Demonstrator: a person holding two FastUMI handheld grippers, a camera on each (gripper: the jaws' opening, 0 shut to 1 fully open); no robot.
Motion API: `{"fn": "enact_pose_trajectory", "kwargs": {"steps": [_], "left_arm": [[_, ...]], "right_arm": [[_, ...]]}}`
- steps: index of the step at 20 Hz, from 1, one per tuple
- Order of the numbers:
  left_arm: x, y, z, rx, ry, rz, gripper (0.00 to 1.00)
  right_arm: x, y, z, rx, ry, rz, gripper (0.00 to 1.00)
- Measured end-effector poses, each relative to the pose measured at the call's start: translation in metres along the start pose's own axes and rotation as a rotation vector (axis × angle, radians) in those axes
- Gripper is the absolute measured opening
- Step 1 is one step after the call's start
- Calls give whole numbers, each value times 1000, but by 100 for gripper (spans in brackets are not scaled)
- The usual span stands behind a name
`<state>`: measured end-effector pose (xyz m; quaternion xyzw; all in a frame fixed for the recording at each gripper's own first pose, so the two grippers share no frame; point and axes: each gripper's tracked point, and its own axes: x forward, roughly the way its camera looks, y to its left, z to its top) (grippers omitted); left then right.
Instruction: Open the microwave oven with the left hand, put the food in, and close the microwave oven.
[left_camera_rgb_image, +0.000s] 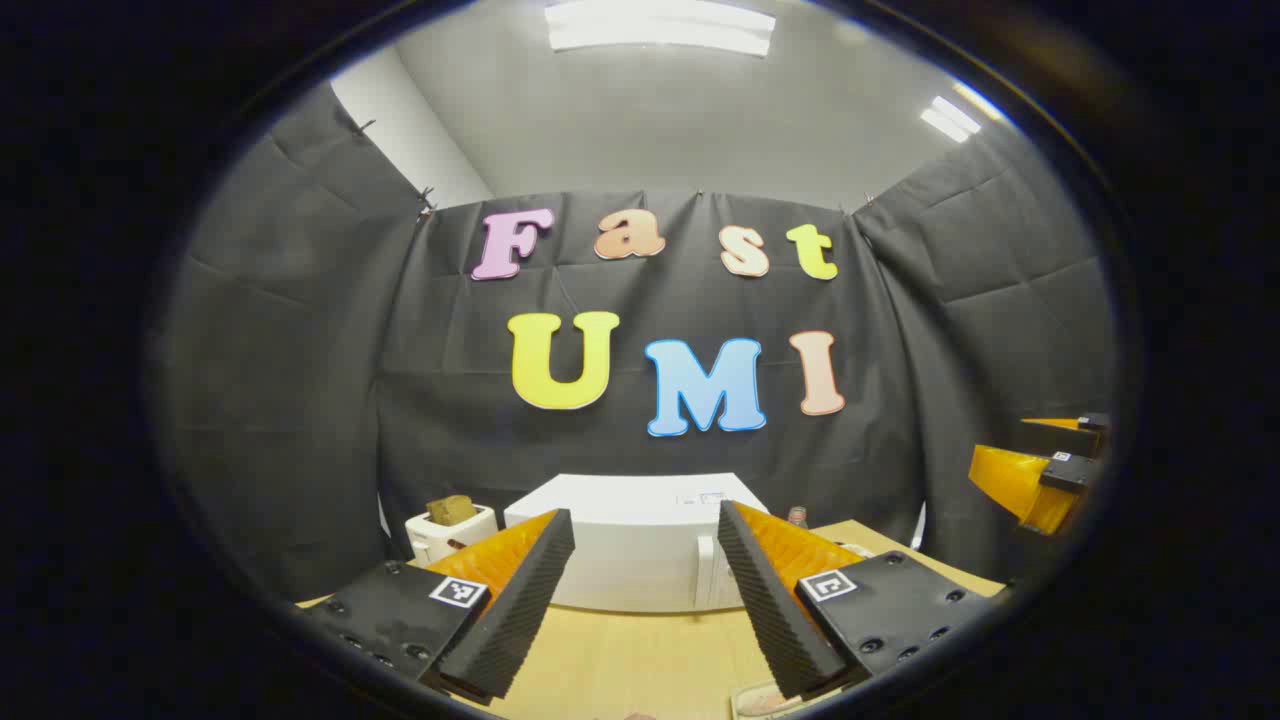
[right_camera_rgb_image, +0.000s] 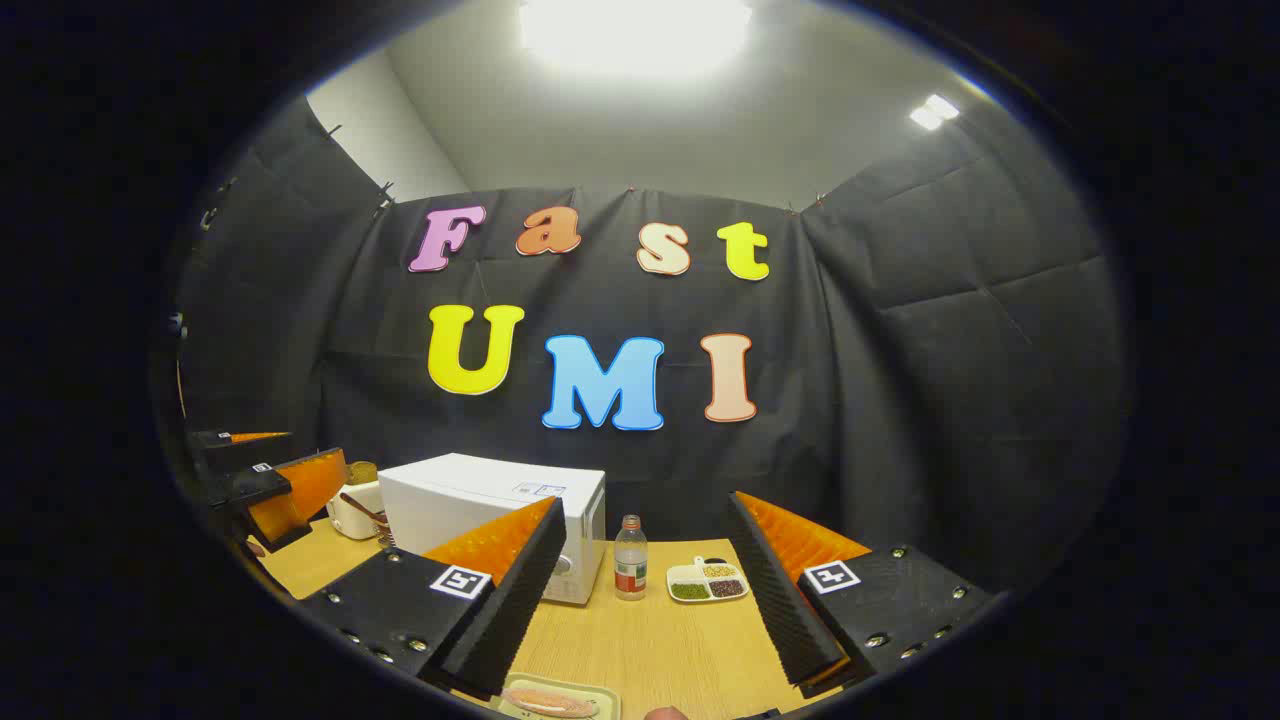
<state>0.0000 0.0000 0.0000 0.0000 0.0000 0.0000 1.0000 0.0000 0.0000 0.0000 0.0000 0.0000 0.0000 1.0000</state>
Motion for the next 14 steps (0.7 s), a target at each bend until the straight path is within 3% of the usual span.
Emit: {"fn": "enact_pose_trajectory", "kwargs": {"steps": [14], "left_arm": [[2, 14, 4, -12, -10, 37, 99]], "right_arm": [[12, 1, 0, 29, -19, 22, 98]]}}
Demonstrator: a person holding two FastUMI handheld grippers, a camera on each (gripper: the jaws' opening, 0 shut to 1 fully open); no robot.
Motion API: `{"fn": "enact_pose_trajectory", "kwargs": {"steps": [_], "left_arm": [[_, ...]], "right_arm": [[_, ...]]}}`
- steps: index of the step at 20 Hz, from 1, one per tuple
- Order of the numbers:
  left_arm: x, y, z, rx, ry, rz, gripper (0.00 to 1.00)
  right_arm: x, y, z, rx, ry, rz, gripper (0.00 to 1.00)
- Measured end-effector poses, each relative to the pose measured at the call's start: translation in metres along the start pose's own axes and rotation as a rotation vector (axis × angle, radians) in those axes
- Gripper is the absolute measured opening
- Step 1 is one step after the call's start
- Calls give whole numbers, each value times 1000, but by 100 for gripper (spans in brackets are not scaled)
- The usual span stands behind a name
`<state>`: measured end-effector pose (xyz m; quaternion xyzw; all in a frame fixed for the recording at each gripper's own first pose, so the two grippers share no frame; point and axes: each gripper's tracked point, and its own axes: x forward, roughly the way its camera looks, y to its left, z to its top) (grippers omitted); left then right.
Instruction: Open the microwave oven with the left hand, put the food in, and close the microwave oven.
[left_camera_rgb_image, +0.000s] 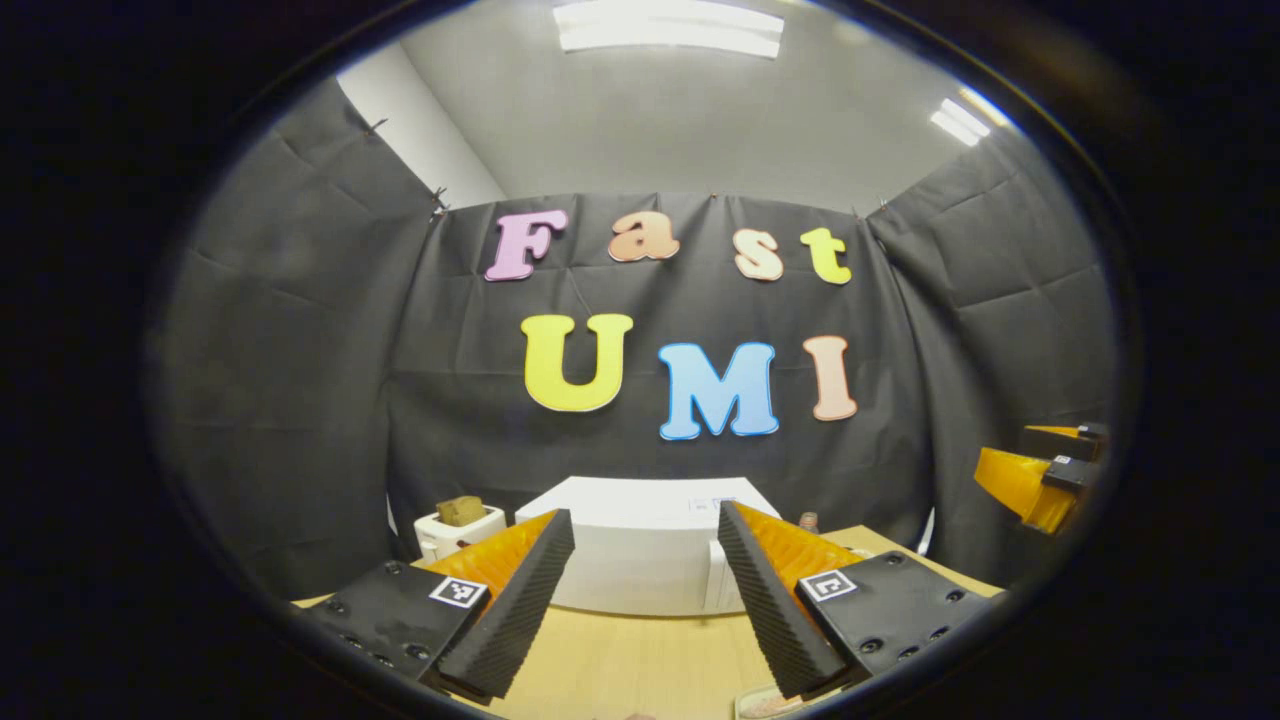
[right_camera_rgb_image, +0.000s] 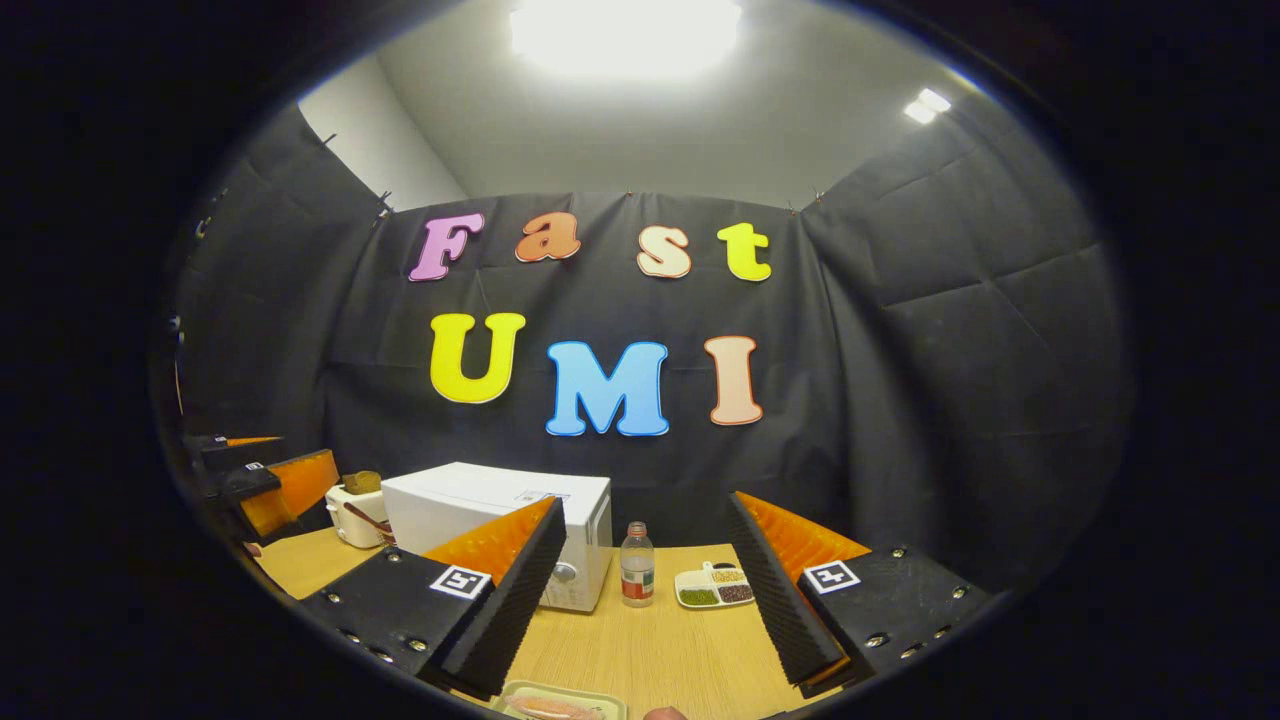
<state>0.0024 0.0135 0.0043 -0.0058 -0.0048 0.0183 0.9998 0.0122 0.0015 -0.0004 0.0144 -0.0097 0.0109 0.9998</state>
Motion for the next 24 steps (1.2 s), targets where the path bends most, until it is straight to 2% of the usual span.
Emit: {"fn": "enact_pose_trajectory", "kwargs": {"steps": [5, 9, 18, 24], "left_arm": [[7, -4, 0, 5, -14, -13, 99], [25, -14, -8, -14, -13, -51, 99], [98, -39, -40, -10, 6, -121, 99], [149, -70, -83, -22, 61, -190, 100]], "right_arm": [[2, -1, 1, -6, 0, -4, 98], [-4, -9, 4, -28, -9, -27, 98], [-16, -49, 5, -60, -3, -149, 98], [-25, -72, 1, -72, 26, -233, 98]]}}
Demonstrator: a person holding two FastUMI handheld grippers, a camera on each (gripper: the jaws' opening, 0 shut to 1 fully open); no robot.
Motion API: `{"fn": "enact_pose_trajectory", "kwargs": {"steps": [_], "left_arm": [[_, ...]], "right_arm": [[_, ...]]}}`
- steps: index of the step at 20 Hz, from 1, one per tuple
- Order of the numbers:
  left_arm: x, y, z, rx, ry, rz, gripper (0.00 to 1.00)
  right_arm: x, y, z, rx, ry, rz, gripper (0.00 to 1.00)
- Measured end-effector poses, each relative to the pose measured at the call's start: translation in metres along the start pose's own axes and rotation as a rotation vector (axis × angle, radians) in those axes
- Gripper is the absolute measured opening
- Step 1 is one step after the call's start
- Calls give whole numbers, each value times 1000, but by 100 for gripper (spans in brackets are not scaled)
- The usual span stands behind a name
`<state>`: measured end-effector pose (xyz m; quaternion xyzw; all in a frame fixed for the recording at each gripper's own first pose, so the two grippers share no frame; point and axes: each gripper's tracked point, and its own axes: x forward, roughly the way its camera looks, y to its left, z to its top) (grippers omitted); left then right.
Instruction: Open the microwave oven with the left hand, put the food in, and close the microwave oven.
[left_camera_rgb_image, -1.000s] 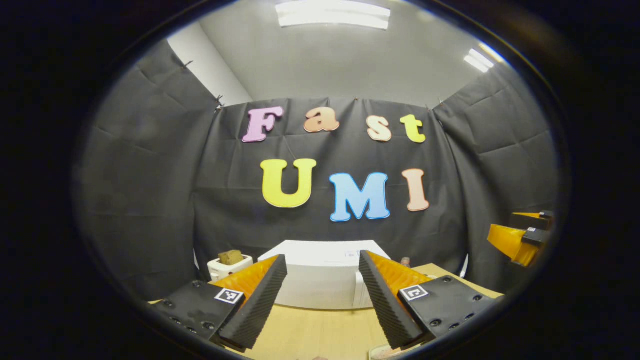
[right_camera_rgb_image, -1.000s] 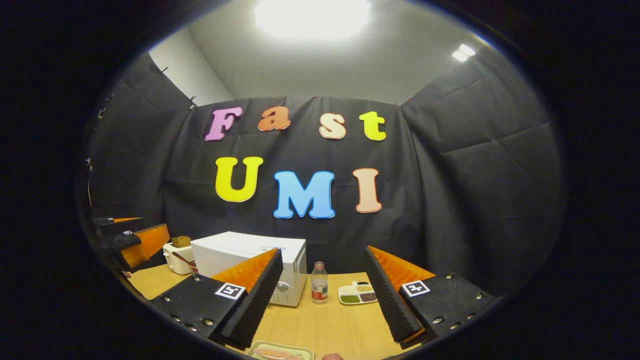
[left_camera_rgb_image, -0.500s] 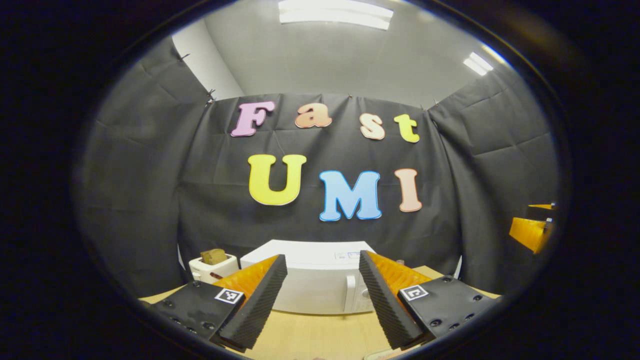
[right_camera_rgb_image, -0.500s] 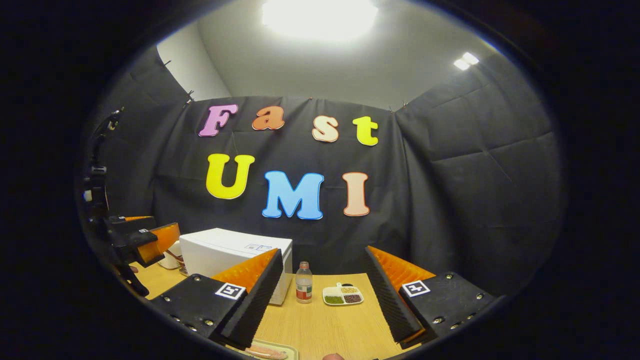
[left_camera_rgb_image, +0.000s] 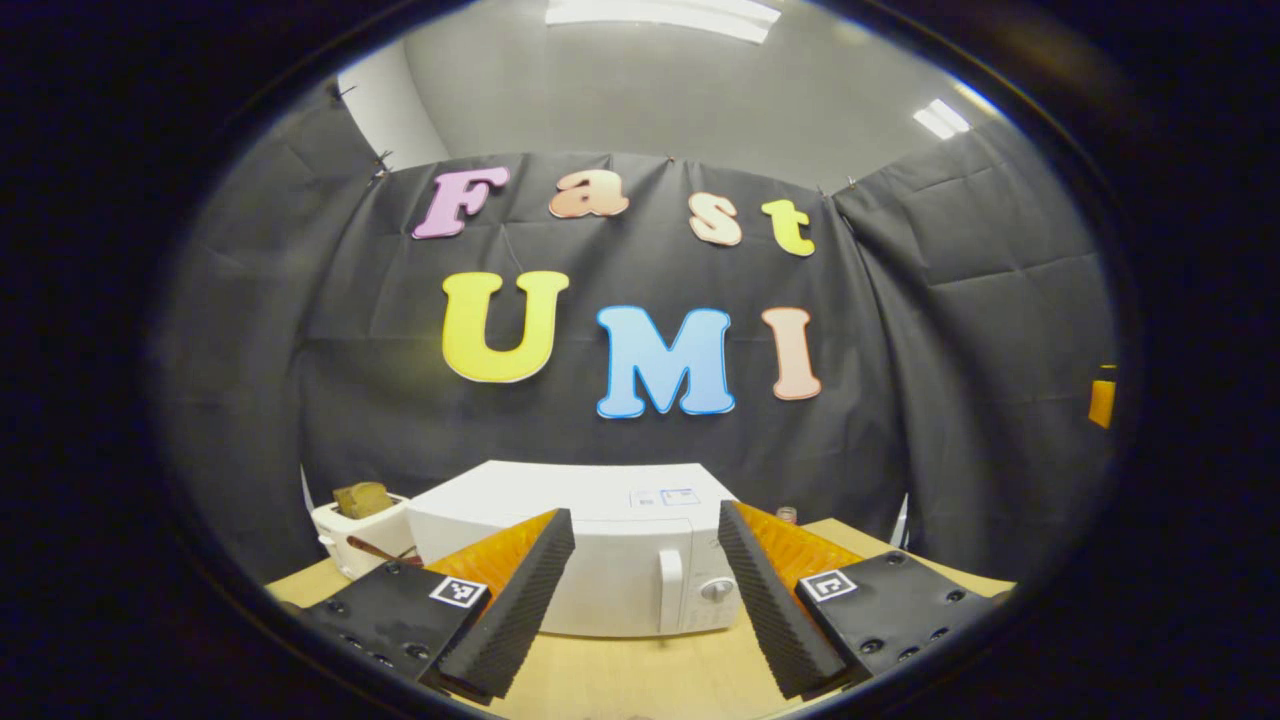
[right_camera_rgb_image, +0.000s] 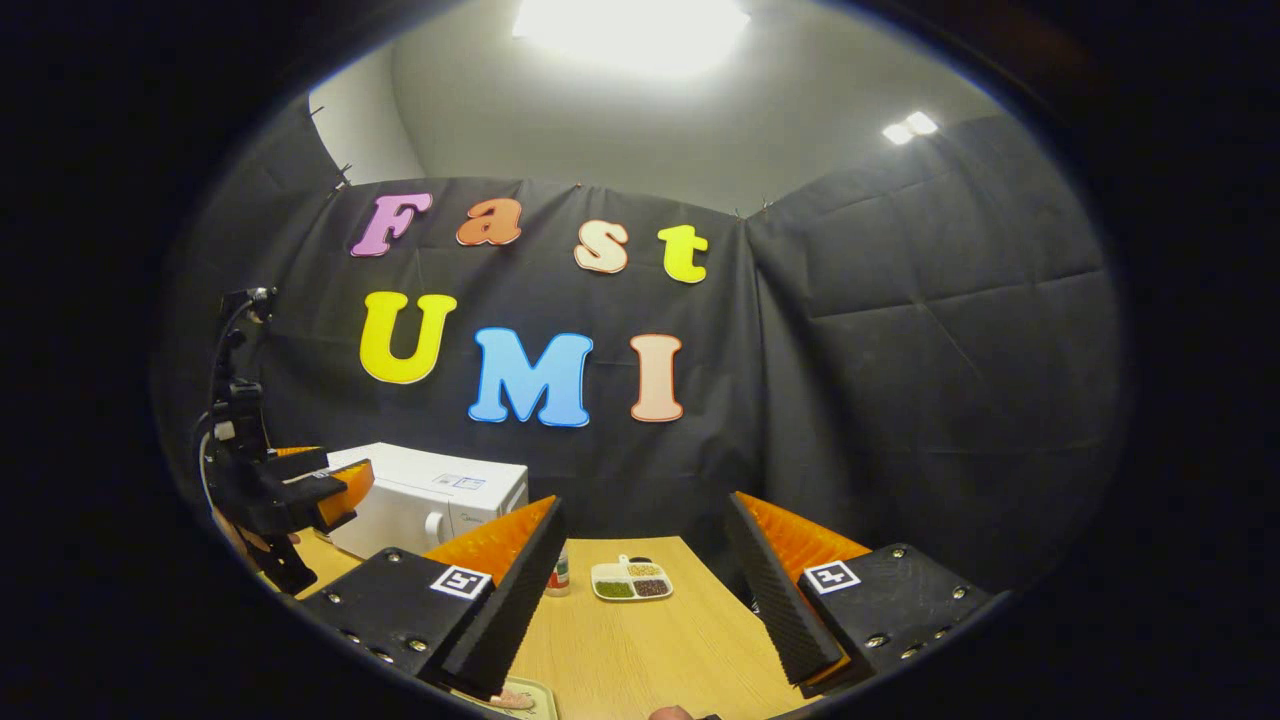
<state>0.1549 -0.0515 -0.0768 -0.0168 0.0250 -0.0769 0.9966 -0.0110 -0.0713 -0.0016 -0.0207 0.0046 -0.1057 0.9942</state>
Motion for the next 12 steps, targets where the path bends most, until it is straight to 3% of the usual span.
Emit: {"fn": "enact_pose_trajectory", "kwargs": {"steps": [8, 9, 12], "left_arm": [[81, -27, -91, -10, 159, -48, 100], [87, -29, -103, -14, 184, -53, 98], [105, -31, -141, 11, 268, -59, 99]], "right_arm": [[-7, -19, -8, -15, 42, -76, 98], [-7, -21, -9, -21, 45, -84, 94], [-10, -25, -12, -33, 61, -96, 98]]}}
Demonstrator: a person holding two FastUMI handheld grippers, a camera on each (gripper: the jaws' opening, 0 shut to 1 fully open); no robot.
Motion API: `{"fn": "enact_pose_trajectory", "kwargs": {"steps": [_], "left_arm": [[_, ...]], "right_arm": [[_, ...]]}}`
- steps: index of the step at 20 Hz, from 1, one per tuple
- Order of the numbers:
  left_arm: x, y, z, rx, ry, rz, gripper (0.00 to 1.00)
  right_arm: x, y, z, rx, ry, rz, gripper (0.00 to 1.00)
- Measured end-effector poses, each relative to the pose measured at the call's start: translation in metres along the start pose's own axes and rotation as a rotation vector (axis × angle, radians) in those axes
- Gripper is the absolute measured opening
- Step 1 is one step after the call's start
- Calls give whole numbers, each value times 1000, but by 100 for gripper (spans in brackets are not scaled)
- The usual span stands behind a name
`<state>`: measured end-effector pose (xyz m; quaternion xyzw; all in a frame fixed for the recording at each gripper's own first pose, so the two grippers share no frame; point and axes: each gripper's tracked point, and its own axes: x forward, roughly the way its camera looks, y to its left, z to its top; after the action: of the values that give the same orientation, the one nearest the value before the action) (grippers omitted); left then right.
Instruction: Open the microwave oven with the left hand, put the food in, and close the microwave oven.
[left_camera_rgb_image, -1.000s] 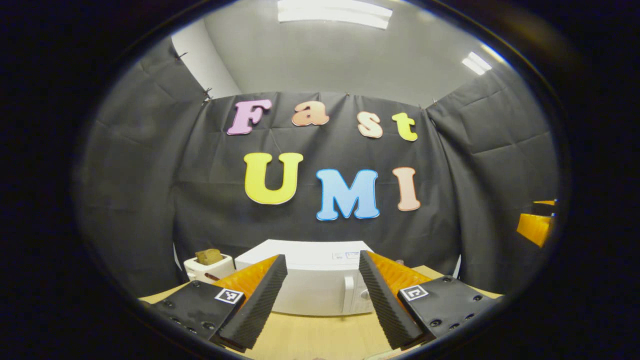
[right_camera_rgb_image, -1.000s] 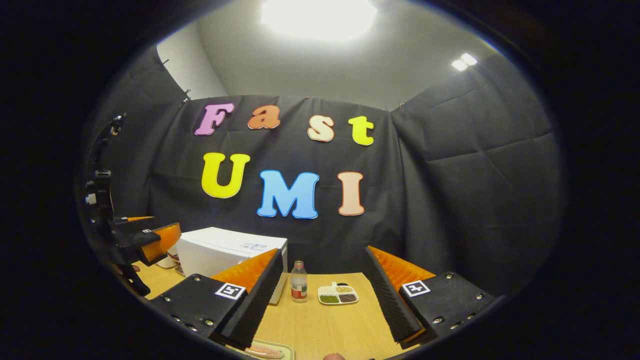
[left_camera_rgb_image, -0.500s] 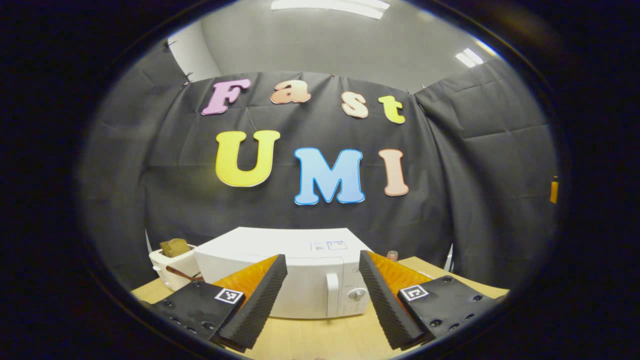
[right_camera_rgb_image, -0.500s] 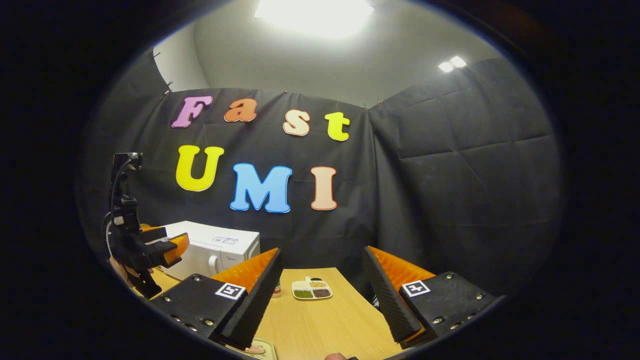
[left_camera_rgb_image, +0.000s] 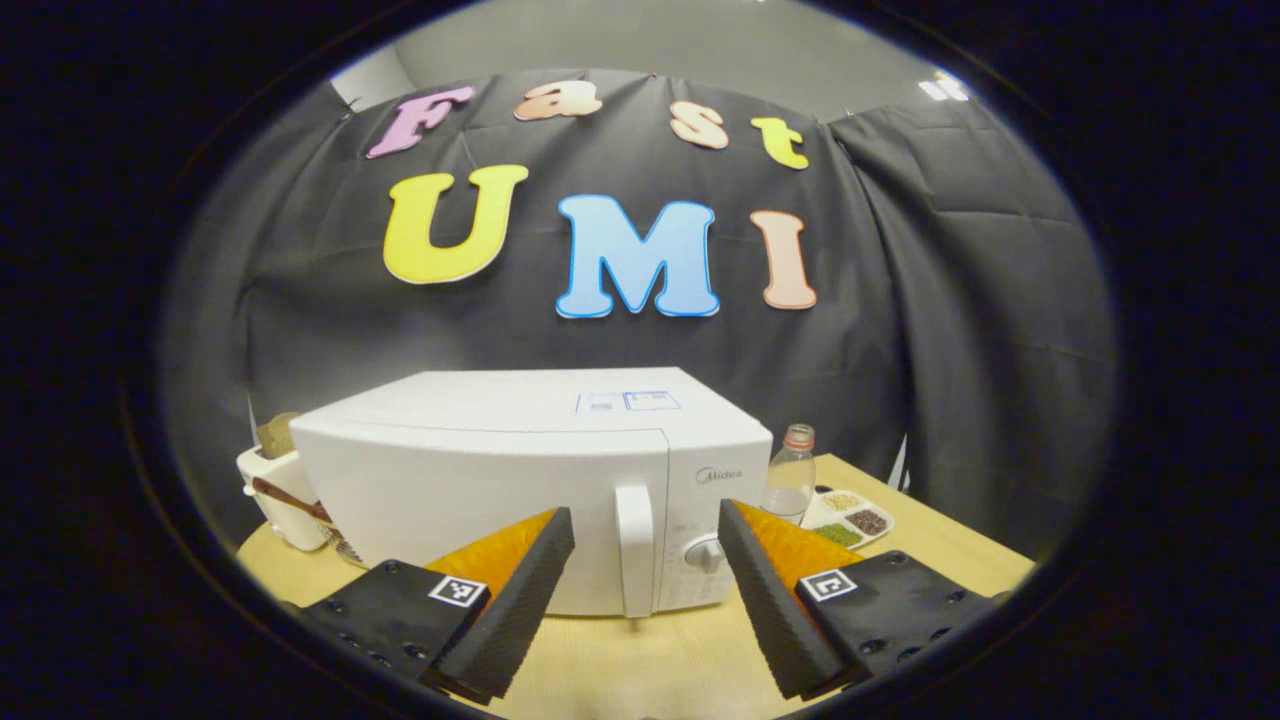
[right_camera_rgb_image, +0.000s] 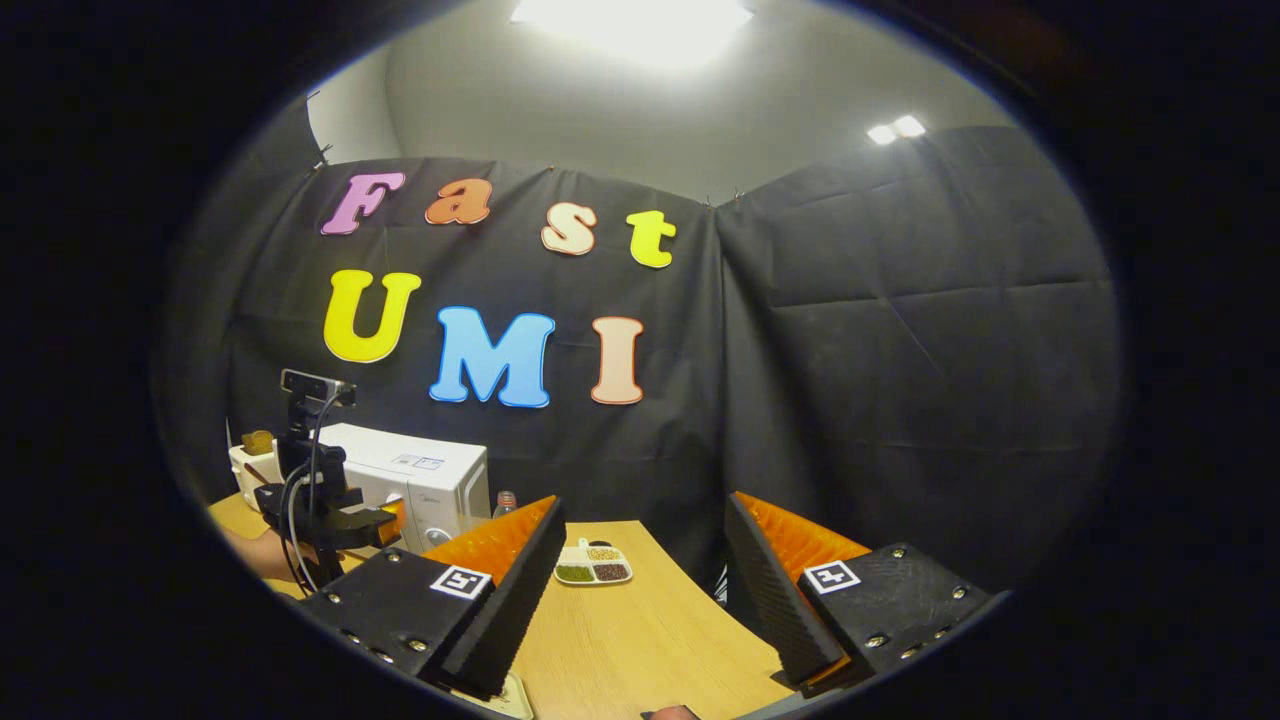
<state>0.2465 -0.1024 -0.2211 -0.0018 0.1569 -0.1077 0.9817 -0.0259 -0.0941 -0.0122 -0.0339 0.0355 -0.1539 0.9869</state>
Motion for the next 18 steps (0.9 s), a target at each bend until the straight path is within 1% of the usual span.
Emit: {"fn": "enact_pose_trajectory", "kwargs": {"steps": [3, 5, 6, 8, 9, 10, 12, 13, 14, 15, 17, 18], "left_arm": [[16, 1, -25, -8, 57, 11, 98], [24, 3, -31, -7, 72, 29, 98], [27, 8, -29, 2, 65, 50, 98], [33, 6, -25, 8, 43, 52, 87], [36, 2, -26, 12, 42, 42, 77], [39, -2, -29, 20, 52, 33, 69], [46, -6, -39, 43, 88, 29, 58], [47, -2, -42, 55, 98, 47, 57], [48, 3, -41, 55, 96, 61, 52], [51, 2, -41, 36, 92, 55, 41], [51, 2, -43, -6, 100, 44, 37], [51, 1, -44, -5, 112, 41, 35]], "right_arm": [[-2, -10, -3, 8, 8, -24, 98], [-4, -14, -7, 12, 21, -30, 98], [-5, -15, -8, 12, 25, -32, 98], [-5, -20, -10, 5, 27, -40, 98], [-5, -21, -8, 2, 25, -41, 98], [-7, -23, -8, -1, 22, -40, 98], [-8, -26, -6, -15, 13, -35, 98], [-7, -27, -6, -25, 12, -33, 98], [-6, -30, -7, -31, 13, -32, 98], [-6, -31, -8, -34, 17, -29, 98], [-5, -34, -11, -38, 24, -31, 98], [-4, -36, -12, -41, 26, -30, 98]]}}
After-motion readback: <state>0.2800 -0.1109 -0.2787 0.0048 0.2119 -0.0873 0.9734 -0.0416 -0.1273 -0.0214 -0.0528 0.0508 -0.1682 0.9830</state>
